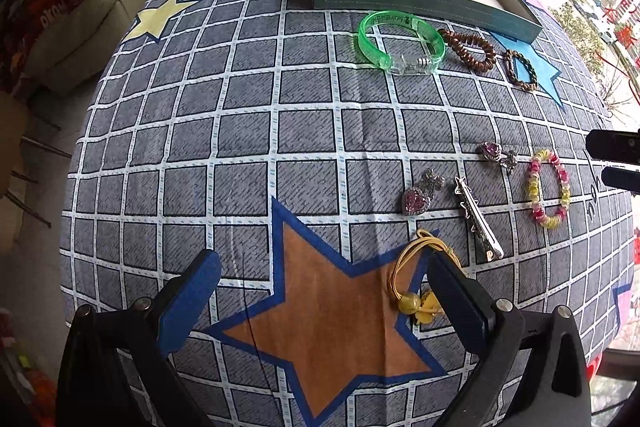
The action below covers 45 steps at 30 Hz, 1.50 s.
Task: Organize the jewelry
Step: 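Withdraw both tools from the tray toward the yellow hair tie and beaded bracelet, then grasp the yellow beaded hair tie with the left tool while the right tool grasps the pink-yellow bracelet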
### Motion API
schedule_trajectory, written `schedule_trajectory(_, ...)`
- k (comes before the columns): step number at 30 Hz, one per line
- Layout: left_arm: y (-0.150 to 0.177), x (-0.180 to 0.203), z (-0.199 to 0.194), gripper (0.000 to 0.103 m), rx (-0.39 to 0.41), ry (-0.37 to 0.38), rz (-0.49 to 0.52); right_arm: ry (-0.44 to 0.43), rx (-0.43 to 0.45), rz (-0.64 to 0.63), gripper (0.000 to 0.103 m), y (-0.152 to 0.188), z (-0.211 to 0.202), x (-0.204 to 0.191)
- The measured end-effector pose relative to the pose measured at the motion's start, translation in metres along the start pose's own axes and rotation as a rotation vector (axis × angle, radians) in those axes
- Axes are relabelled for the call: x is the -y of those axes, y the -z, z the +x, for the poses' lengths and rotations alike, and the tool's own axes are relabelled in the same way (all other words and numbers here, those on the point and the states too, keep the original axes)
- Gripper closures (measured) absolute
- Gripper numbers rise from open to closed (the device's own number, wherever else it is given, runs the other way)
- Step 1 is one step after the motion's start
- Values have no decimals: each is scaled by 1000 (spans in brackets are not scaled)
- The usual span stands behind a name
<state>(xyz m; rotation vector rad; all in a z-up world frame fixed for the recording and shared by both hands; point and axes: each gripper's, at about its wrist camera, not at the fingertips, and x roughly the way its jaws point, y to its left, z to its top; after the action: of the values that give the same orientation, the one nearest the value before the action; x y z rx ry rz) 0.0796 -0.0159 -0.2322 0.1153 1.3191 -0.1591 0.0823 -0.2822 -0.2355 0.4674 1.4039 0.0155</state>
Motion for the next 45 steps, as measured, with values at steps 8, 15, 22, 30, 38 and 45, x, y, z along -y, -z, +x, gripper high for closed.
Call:
schedule_trajectory(8,5,2,13,0,-24,3,11,107,-38,13,0,24,14,12)
schedule_trajectory(15,7,8,13,0,-38,21,2,169,-32,20,0,28,15,21)
schedule_trajectory(22,12,15,16,5,-76,25,-59,214,-13,31,0,28,25,19)
schedule_trajectory(30,20,26,17,21,-67,6,-43,304,-7,-25,12,35,52,-12)
schedule_trajectory(38,19,43,7,70,-66,37,20,349,14,-91,40,53,56,-33)
schedule_trajectory(45,15,44,-3,89,-68,157,-13,347,22,-120,91,57,38,-65)
